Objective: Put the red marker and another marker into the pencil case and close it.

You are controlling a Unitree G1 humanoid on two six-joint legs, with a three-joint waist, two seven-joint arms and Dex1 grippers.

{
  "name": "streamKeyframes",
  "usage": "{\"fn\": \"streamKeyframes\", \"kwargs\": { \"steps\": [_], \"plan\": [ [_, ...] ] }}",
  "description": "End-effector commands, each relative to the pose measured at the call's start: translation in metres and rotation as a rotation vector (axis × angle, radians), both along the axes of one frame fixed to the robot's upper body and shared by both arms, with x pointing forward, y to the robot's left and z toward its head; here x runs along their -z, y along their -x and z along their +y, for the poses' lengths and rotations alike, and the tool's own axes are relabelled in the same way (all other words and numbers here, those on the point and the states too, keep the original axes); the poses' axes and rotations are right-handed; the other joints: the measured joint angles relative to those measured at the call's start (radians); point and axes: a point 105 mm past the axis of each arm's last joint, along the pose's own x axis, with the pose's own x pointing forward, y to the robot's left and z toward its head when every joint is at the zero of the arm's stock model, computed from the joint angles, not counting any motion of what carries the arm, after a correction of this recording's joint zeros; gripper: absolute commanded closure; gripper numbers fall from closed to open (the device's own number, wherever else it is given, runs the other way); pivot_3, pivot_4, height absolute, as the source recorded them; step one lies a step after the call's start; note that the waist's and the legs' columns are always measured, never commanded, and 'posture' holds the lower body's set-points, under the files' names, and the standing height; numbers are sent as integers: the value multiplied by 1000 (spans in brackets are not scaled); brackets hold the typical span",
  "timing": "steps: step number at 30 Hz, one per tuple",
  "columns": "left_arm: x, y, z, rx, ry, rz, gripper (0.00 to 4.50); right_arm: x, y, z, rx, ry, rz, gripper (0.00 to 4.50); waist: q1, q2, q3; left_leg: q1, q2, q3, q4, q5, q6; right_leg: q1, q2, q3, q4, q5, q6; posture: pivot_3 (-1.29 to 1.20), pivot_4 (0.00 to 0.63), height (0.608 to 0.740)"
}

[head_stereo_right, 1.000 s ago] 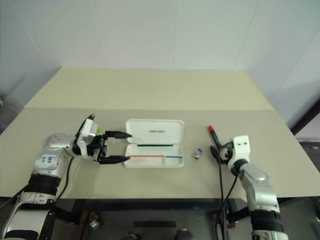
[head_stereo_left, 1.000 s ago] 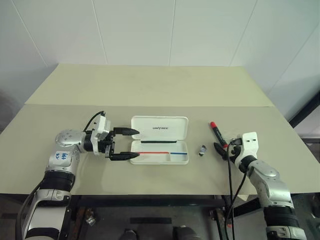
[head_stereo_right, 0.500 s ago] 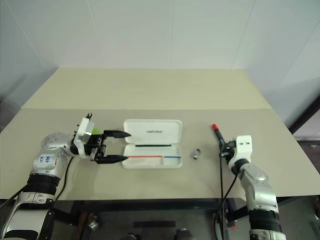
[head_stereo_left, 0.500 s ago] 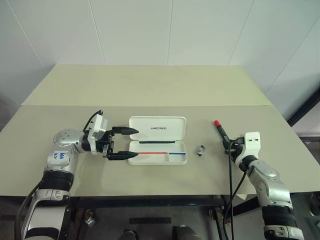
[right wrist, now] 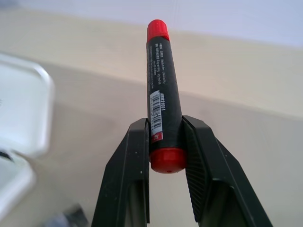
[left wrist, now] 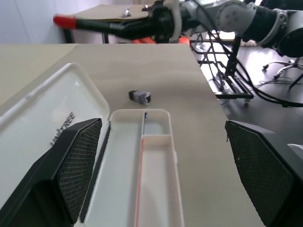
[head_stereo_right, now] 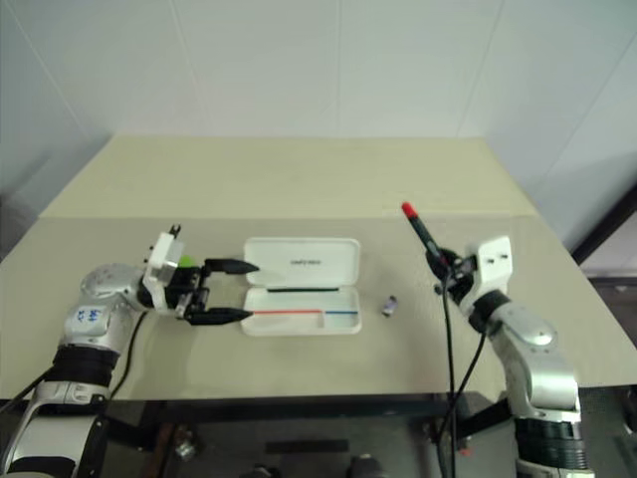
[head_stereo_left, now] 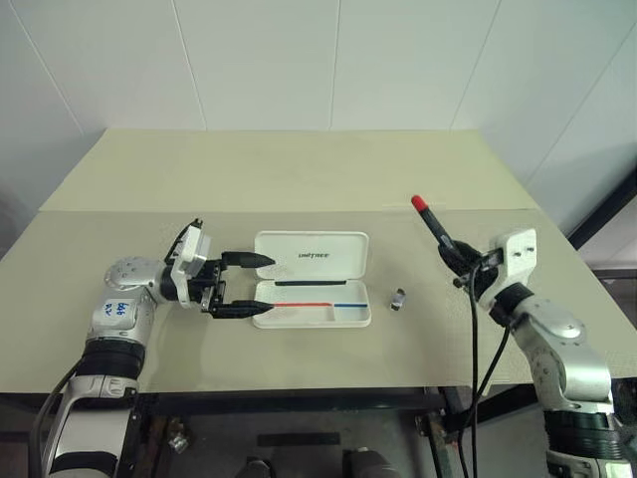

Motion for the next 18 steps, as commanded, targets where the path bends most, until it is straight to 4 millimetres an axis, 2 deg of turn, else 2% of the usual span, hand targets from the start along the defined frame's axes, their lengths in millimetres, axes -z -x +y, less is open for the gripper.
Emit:
{"fn": "streamKeyframes", "kwargs": {
  "steps": [1, 3, 10, 14, 18],
  "plan": [
    [-16, -4, 7, -29, 41, -82, 0, -51, 20, 37, -206, 41, -142, 3871, 1, 0, 0, 0, 0, 0, 0, 0, 0, 0, 0, 0, 0, 0, 0, 0, 150, 740],
    [-17, -5, 11, -39, 62, -89, 0, -49, 23, 56, -295, 143, -111, 3871, 2, 0, 0, 0, 0, -1, -1, 0, 0, 0, 0, -1, 0, 0, 0, 0, 150, 740],
    [-8, -5, 32, -73, 24, -57, 0, -22, 24, 99, -546, 480, -79, 3871, 5, 0, 0, -2, 0, -1, -1, 0, 0, -1, -1, -2, -3, -1, -1, 0, 150, 740],
    [-4, -3, 43, -99, 13, -44, 0, -5, 22, 113, -635, 630, -93, 3871, 4, -1, 0, -1, 0, -1, -1, 0, 0, -1, -1, -2, -2, -1, -1, 0, 150, 740],
    [-3, 0, 45, -100, 18, -39, 0, 2, 17, 126, -674, 671, -125, 3871, 4, -1, 0, -1, 0, -1, -1, 0, 0, -1, -1, -3, -2, -1, -1, 0, 150, 740]
  ]
}}
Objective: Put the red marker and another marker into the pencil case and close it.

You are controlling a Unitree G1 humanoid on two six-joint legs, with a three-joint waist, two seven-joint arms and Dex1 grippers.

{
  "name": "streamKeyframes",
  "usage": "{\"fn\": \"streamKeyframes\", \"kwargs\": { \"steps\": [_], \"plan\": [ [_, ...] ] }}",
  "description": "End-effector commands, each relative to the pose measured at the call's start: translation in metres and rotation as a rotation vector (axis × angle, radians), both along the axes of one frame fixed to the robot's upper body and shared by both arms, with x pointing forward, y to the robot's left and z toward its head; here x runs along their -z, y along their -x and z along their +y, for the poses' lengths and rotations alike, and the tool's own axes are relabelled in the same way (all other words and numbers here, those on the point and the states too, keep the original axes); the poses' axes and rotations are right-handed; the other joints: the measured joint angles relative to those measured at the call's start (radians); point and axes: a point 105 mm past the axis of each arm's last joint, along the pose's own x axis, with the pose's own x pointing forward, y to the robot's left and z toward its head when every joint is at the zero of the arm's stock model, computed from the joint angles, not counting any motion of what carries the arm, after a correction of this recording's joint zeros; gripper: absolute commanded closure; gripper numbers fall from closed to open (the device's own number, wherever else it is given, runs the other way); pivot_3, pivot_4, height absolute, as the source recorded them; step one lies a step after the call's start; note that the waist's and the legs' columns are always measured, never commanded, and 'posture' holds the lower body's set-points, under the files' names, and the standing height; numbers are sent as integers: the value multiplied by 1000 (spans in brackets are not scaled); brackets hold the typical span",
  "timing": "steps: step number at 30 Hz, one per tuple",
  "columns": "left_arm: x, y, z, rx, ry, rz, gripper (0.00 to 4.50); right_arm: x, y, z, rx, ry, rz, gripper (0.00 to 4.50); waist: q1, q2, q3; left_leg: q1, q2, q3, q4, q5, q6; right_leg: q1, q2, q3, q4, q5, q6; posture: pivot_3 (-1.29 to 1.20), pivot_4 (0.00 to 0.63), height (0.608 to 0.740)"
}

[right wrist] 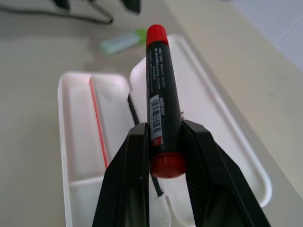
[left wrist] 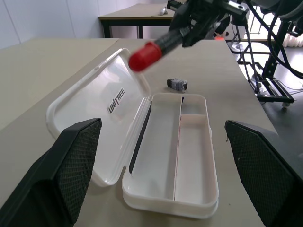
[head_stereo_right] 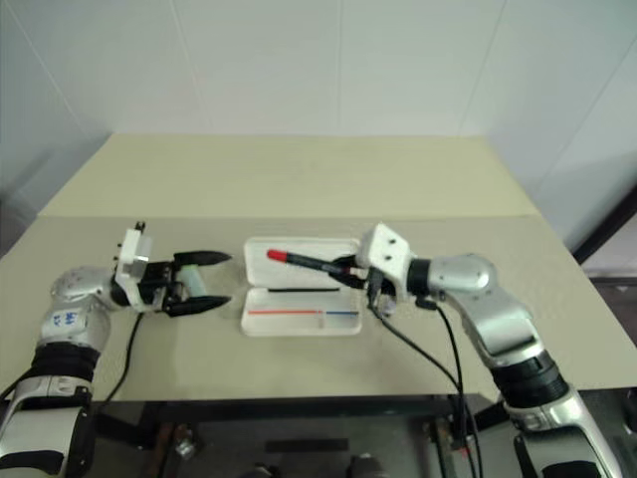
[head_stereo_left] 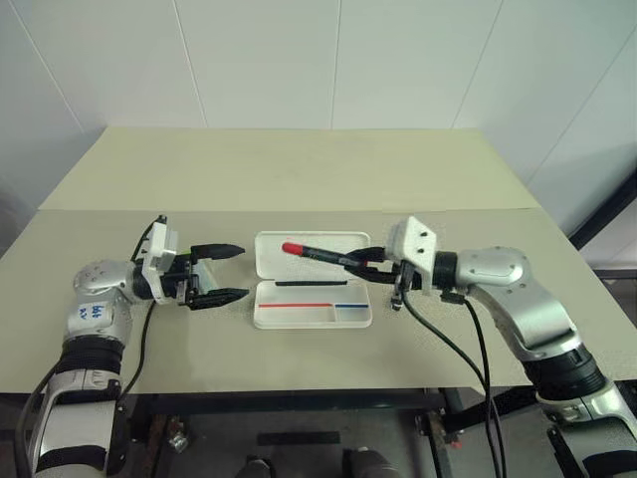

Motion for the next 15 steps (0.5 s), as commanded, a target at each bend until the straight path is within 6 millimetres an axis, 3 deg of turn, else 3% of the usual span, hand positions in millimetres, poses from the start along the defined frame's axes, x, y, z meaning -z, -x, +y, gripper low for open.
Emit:
{"fn": "streamKeyframes", "kwargs": {
  "steps": [1, 7, 15],
  "plan": [
    [-6, 9, 4, 39, -1, -29, 0, -6, -2, 13, -58, 24, -81, 3871, -1, 0, 0, 0, 0, 0, 0, 0, 0, 0, 0, 0, 0, 0, 0, 0, 150, 740],
    [-4, 12, 2, 38, 7, -20, 0, 11, -15, 22, -103, 156, -180, 3871, -2, 0, 0, 0, 0, 0, 1, 0, 0, 0, 0, 0, 2, 0, 0, 0, 150, 740],
    [-5, 14, -3, 48, 16, -13, 0, 20, -24, 28, -139, 184, -220, 3871, -4, 0, 0, 0, 0, 0, 1, 0, 0, 0, 0, 0, 2, 0, 0, 0, 150, 740]
  ]
}}
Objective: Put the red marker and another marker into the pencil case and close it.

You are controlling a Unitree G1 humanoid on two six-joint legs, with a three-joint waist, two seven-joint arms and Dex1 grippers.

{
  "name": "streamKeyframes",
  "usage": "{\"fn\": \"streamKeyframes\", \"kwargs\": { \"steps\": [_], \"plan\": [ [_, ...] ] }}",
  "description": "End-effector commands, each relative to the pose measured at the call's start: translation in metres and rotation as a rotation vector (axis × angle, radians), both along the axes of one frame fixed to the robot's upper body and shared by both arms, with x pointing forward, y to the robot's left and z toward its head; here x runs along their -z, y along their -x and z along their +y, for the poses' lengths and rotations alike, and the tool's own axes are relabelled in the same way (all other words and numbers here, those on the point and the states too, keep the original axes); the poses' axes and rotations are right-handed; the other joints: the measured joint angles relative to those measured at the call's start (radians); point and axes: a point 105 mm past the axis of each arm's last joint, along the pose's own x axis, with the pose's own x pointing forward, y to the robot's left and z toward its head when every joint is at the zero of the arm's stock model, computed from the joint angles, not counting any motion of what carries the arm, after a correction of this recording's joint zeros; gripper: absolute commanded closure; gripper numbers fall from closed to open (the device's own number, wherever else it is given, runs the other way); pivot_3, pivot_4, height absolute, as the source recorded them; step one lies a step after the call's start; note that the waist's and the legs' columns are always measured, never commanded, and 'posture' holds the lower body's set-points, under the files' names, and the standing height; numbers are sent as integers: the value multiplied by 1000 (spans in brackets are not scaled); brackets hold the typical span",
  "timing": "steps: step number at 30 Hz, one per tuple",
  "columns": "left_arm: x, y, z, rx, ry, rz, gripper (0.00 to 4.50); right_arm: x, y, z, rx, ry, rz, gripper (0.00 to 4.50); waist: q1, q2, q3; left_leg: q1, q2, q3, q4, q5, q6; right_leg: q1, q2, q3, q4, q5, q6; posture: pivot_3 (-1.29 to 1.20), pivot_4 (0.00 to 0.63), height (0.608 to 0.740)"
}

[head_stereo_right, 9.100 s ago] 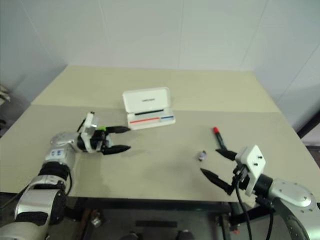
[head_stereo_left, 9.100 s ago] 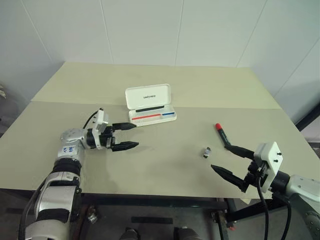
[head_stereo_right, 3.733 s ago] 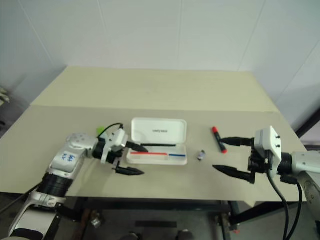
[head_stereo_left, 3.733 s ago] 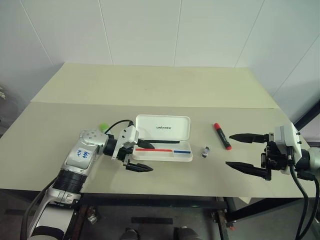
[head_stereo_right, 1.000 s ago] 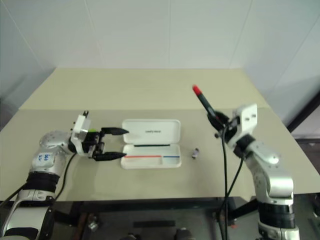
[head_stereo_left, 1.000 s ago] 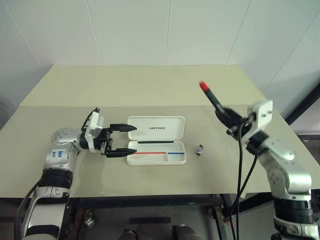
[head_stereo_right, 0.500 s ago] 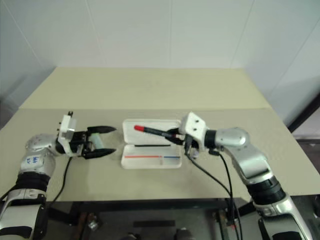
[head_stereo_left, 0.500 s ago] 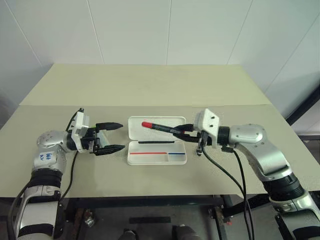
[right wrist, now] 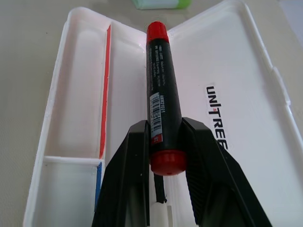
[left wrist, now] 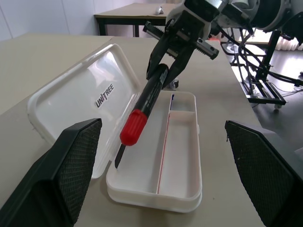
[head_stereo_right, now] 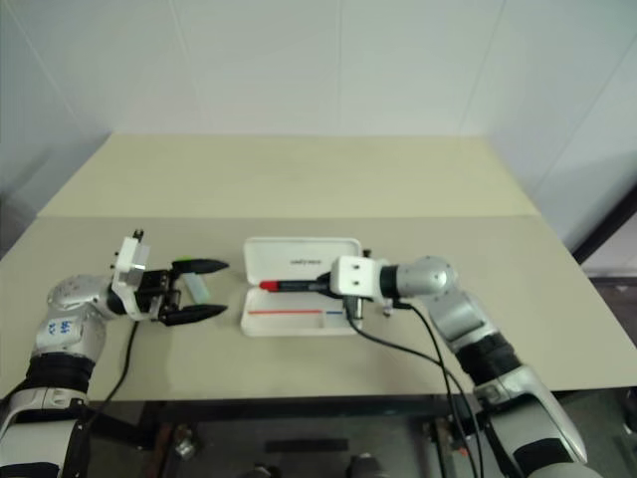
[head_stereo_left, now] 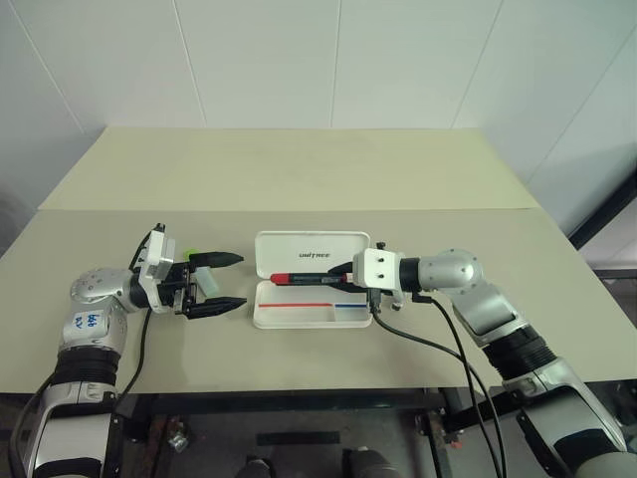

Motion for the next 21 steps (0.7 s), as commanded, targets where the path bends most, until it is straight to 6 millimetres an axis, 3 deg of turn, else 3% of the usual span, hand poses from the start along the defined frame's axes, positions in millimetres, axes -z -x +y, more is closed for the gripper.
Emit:
{"fn": "streamKeyframes", "kwargs": {
  "steps": [1, 5, 16, 21],
  "plan": [
    [-10, 4, -2, 32, 11, -38, 0, -8, -1, 6, -35, -9, -53, 3871, -1, 0, 0, 0, 0, 0, 0, 0, 0, 0, 0, 0, 0, 0, 0, 0, 150, 740],
    [-10, 5, -4, 36, 13, -37, 0, -3, -4, 5, -29, -15, -48, 3871, 1, 0, 0, 0, 0, 0, 0, 0, 0, 0, 0, 0, 1, 0, 0, 0, 150, 740],
    [-11, 5, -8, 46, 18, -38, 0, -1, -5, 0, -27, -43, -38, 42, 0, 0, 0, 1, 0, 0, 0, 0, 0, 0, 0, 0, 1, 0, 0, 0, 150, 740],
    [-10, 5, -11, 53, 23, -36, 0, -10, 14, 1, -83, -97, 33, 42, 1, 0, 0, 0, 0, -1, 0, 0, 0, 0, 0, 0, 1, 0, 0, 0, 150, 740]
  ]
}}
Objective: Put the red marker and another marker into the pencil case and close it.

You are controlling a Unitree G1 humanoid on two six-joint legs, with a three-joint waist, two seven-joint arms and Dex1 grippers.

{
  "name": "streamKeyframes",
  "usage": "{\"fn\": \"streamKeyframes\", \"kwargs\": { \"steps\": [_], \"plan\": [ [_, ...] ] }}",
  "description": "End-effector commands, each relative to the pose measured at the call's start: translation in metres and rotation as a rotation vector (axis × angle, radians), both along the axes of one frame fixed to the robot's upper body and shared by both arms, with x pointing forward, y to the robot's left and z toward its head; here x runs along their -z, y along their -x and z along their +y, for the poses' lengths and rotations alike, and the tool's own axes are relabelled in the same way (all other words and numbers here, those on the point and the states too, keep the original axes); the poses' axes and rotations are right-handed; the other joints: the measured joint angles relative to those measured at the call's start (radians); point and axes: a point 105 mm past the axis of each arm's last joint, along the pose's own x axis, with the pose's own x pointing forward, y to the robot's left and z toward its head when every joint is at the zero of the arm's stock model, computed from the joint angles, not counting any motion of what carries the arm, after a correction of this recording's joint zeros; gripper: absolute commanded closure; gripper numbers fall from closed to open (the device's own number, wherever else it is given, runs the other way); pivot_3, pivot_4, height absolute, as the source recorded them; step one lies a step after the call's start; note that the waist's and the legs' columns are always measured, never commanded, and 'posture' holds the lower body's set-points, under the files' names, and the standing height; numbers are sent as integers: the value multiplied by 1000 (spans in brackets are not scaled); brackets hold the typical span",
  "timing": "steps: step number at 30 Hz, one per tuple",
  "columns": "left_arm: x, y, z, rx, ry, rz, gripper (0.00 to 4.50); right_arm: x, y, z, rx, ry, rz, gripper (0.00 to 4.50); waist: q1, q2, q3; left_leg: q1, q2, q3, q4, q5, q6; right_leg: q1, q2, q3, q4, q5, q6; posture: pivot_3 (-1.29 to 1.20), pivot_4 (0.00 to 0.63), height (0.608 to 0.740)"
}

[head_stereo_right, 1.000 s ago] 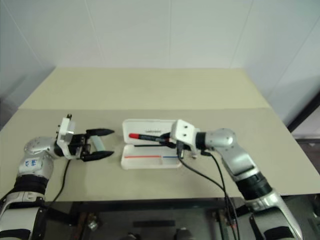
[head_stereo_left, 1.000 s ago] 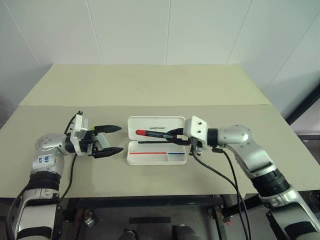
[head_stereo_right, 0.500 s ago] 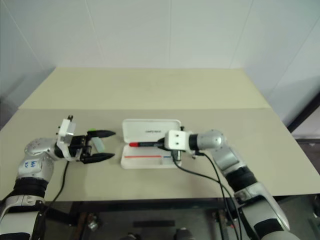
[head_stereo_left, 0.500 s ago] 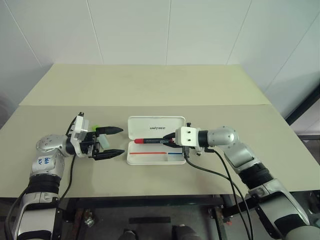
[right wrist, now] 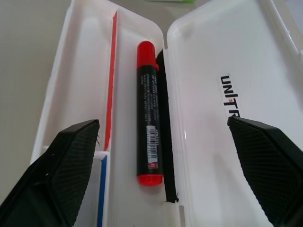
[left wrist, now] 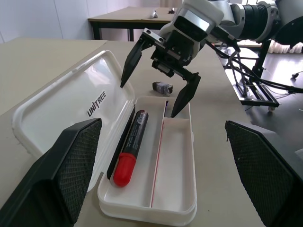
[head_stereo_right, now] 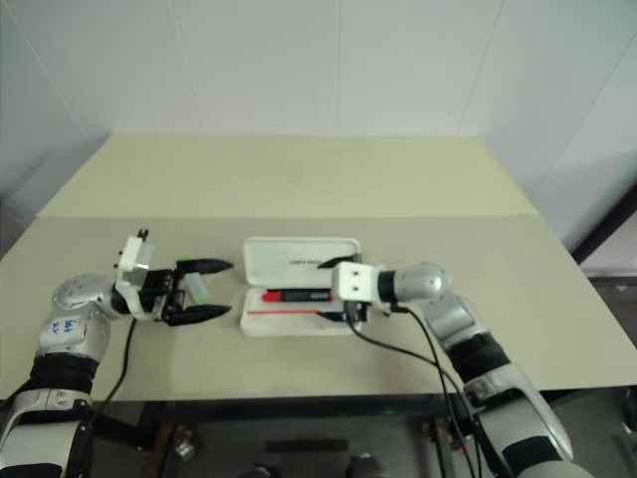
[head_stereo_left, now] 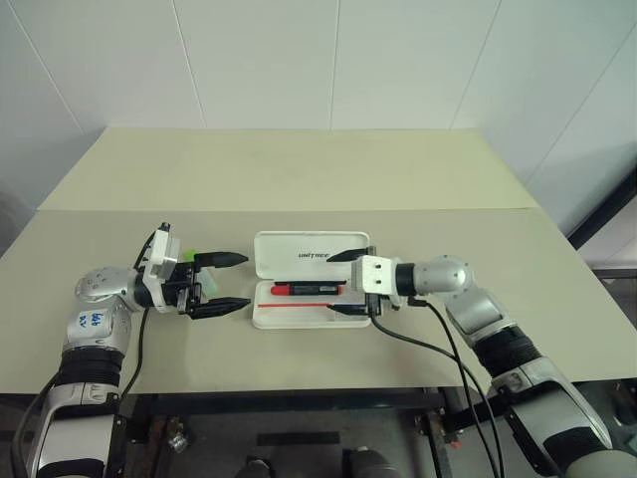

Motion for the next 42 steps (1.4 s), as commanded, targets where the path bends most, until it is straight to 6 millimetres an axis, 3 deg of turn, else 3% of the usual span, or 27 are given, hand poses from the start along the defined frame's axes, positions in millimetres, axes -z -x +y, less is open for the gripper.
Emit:
{"fn": "streamKeyframes", "kwargs": {
  "steps": [1, 5, 9, 18, 27, 30, 42],
  "plan": [
    [-8, 4, -4, 27, 13, -40, 0, -23, 15, -1, -46, -74, 3, 42, 1, 0, 0, 0, 0, 0, 0, 0, 0, 0, 0, 0, 0, 0, 0, 0, 150, 740],
    [-7, 3, -5, 0, 22, -45, 0, -45, 39, -1, -96, -191, 69, 42, 3, 0, 0, 0, 0, -1, 0, 0, 0, 0, -1, 0, 0, 0, 0, 0, 150, 740],
    [-11, -11, -3, -156, 35, -70, 0, -66, 55, -12, -77, -317, 117, 42, 5, 0, 0, 0, 1, -1, 0, 0, 0, 0, -1, 0, 0, 0, 0, 0, 150, 740],
    [-12, -33, 9, -538, 136, -12, 0, -74, 80, -49, -23, -428, 218, 42, 9, 0, 0, 0, 1, -3, 0, 0, 0, 1, -2, 0, -2, 0, 1, 0, 150, 740],
    [0, -38, 36, -940, 236, 99, 0, -70, 89, -91, 7, -461, 313, 42, 9, -1, 0, 1, 0, -1, 0, 0, 0, 3, -2, 0, -3, 1, 1, 0, 150, 740],
    [3, -41, 36, -1043, 281, 128, 0, -67, 87, -101, 10, -437, 328, 42, 13, -1, 0, 0, -1, -1, 1, 0, 0, 3, -2, 0, -3, 1, 2, 0, 150, 740],
    [38, -57, 53, -1428, 243, 322, 0, -69, 69, -95, 5, -452, 307, 42, 27, -1, 1, 0, -1, -1, 2, 0, 0, 4, 0, 0, -4, 2, 3, 0, 150, 740]
  ]
}}
